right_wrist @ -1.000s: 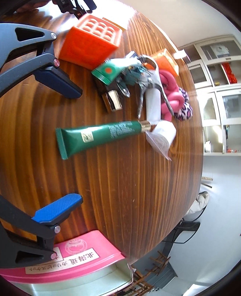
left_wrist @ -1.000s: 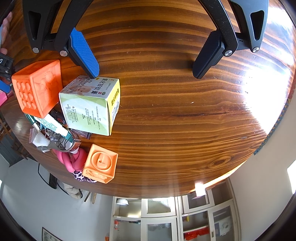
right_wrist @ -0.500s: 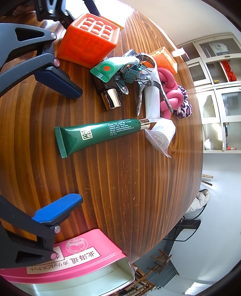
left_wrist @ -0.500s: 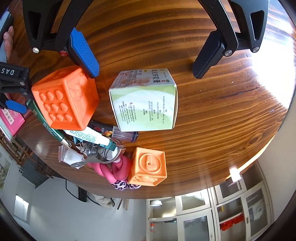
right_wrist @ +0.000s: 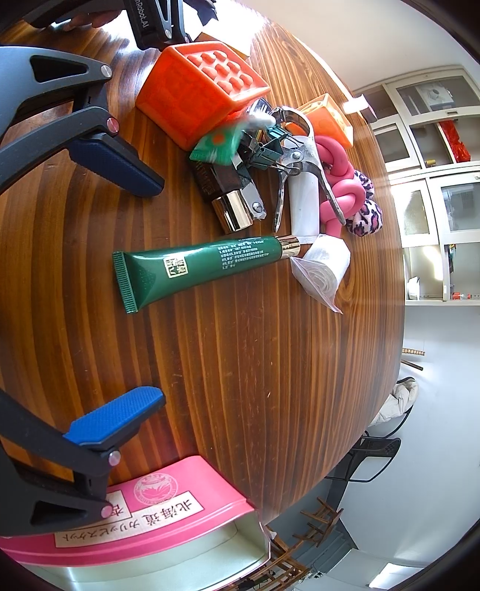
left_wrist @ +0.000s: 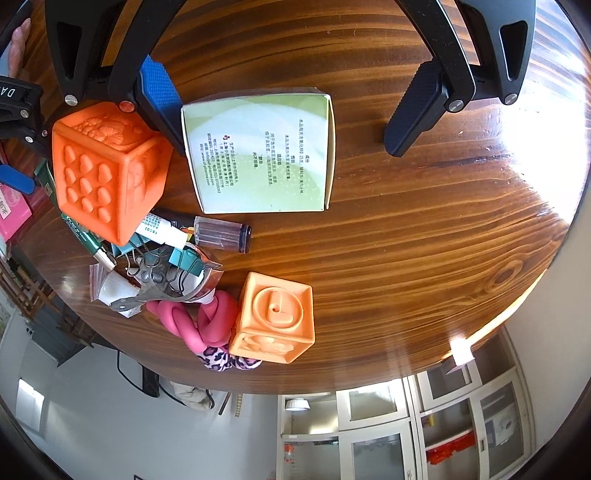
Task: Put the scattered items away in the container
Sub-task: 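Grasp the white-and-green medicine box with the left gripper, then grasp the green tube with the right gripper while the left gripper holds the box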
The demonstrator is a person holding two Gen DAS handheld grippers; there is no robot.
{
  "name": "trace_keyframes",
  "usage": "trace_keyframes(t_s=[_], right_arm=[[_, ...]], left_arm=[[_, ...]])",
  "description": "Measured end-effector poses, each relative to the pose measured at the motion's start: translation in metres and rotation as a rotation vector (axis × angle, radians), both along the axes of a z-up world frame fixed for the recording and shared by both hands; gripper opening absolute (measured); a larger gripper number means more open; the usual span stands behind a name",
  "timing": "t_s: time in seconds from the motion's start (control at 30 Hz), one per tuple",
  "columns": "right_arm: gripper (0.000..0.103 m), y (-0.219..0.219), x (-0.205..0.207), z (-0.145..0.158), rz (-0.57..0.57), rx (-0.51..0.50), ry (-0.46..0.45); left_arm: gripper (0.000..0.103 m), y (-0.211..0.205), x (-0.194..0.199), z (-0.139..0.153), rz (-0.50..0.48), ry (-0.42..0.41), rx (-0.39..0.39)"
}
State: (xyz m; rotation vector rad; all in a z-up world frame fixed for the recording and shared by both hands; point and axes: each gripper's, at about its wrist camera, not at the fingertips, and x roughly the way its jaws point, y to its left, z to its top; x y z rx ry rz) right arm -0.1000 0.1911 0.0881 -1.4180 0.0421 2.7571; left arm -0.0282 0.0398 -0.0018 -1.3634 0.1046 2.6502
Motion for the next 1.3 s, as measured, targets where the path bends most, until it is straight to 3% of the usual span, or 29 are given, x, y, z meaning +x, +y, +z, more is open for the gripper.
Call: trace_keyframes(t_s=[0.43, 0.5, 0.53, 0.57, 0.77, 0.97, 1.03, 1.07, 1.13, 1.3], right_arm=[[0.102, 0.004, 0.003, -0.001, 0.011, 0.001, -0.001], [0.103, 0.004, 0.003, -0.001, 0.011, 0.001, -0.001], [0.102, 0.004, 0.003, -0.001, 0.01, 0.001, -0.001], [0.102, 0.004, 0.003, -0.001, 0.009, 0.0, -0.001], [0.102, 0.015, 0.008, 0.003, 0.007, -0.064, 0.025], [0.094, 0.02, 0.013, 0.017, 0.017, -0.113, 0.123], [0.084, 0.02, 0.011, 0.021, 0.018, -0.119, 0.146], [0.08, 0.02, 0.008, 0.022, 0.017, -0.118, 0.146], [0.059, 0.02, 0.001, 0.019, 0.01, -0.111, 0.125], [0.054, 0.021, -0.013, 0.01, 0.03, -0.136, 0.059]], left_arm=[[0.1, 0.004, -0.005, 0.0, 0.021, 0.003, 0.007], [0.085, 0.004, -0.004, 0.002, 0.003, 0.023, 0.013], [0.065, 0.006, -0.001, 0.004, -0.005, 0.038, 0.014], [0.053, 0.007, 0.001, 0.006, -0.015, 0.047, 0.019], [0.052, 0.0, 0.0, 0.007, -0.035, 0.045, 0.087], [0.052, -0.01, 0.002, 0.012, -0.021, 0.073, 0.1], [0.052, -0.012, 0.005, 0.019, -0.015, 0.086, 0.125], [0.052, -0.014, 0.006, 0.022, -0.014, 0.093, 0.135], [0.052, -0.015, 0.007, 0.027, -0.012, 0.103, 0.149], [0.052, -0.018, 0.009, 0.032, -0.005, 0.109, 0.167]])
